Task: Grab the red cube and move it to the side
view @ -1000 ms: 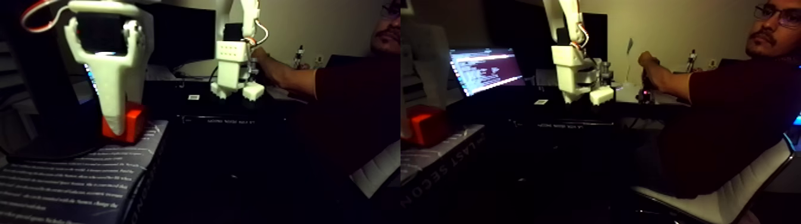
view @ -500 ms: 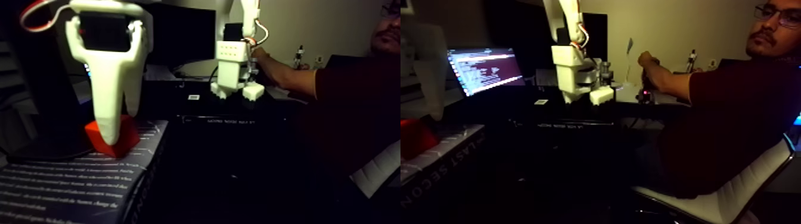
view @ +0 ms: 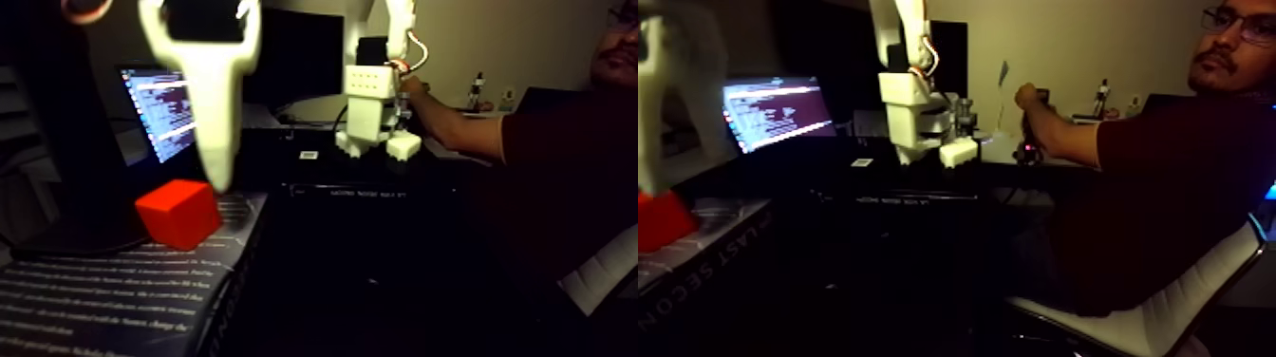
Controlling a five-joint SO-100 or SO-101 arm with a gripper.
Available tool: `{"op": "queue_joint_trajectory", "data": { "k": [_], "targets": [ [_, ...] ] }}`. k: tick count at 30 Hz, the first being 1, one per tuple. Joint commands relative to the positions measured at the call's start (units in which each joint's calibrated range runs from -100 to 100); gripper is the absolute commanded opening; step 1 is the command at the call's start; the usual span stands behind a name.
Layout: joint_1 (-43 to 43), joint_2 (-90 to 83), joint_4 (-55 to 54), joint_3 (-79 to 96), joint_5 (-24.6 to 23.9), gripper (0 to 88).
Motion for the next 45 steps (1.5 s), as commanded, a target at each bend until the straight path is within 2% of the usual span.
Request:
{"op": "queue_joint_trajectory", "data": {
  "k": [1, 12, 16, 18, 22, 27, 34, 37, 45],
  "targets": [
    [-2.17, -6.77, 4.13, 1.49, 1.94, 28.3],
    [-18.82, -29.63, 4.13, 22.90, 0.65, 27.5],
    [-25.65, -39.12, 0.24, 33.33, -2.32, 26.9],
    [-28.23, -43.66, -3.31, 38.59, -4.53, 21.0],
    [-33.90, -51.73, -9.05, 48.66, -7.55, 0.6],
    [-41.14, -60.55, -13.27, 59.72, -9.28, 0.6],
    [-42.97, -71.81, -19.69, 71.88, -19.96, 0.6],
    [-42.97, -77.86, -21.04, 77.41, -22.50, 0.6],
    [-42.80, -91.56, -15.97, 80.77, -30.05, 0.5]
  ]
}}
